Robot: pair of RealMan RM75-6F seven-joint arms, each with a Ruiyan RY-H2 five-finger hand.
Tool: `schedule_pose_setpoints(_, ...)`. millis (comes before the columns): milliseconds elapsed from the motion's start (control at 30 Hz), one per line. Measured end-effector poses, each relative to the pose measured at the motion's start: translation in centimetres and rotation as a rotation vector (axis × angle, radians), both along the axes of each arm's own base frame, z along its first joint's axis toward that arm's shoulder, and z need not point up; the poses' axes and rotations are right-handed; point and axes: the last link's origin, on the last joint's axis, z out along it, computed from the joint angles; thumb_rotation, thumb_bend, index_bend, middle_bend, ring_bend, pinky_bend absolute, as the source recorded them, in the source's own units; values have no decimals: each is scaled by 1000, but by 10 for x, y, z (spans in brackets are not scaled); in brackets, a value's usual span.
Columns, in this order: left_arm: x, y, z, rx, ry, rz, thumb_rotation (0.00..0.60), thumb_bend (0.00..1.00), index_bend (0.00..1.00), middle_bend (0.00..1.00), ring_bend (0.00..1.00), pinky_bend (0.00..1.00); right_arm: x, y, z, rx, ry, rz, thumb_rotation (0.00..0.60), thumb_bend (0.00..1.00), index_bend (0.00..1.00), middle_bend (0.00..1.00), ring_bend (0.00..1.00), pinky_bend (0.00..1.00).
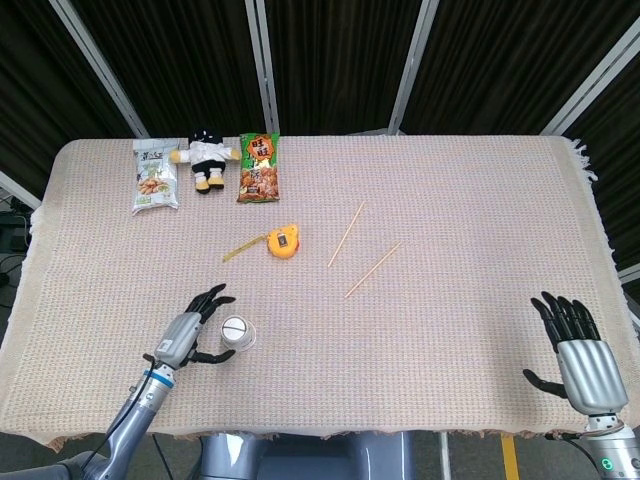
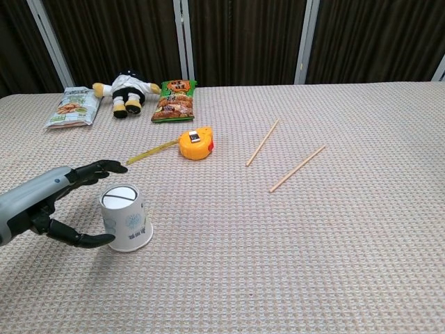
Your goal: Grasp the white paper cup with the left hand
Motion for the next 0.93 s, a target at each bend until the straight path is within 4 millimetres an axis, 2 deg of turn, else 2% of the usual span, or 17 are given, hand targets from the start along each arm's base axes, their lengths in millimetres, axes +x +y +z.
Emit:
schedule_pose_setpoints(300,-13,-1,17,87,161,-58,600,121,0,0,0,0,-1,-1,-2,2,12,-5,600,53,0,0,0,0)
schedule_pose_setpoints(500,-19,-6,46,245,275,-121,600,118,0,0,0,0,-2,-2,-1,-8,21,-5,600,52,0,0,0,0)
schedule_pose_setpoints(600,-29,-15,67,353,388,-139,600,107,0,0,0,0,-2,-3,-3,-12,34,-2,600,53,0,0,0,0)
schedule_pose_setpoints(733,-54,-42,109,491,559,-87,600,91,0,0,0,0,-2,-3,-5,-19,49,5,600,52,0,0,0,0)
schedule_pose_setpoints(833,-69,-59,130,502,626,-31,600,90,0,0,0,0,-1,-3,-5,-30,49,15,600,52,0,0,0,0)
schedule_pose_setpoints(933,-78,-72,143,502,660,15,600,89,0,0,0,0,0,-3,-4,-45,51,24,600,51,0,0,0,0)
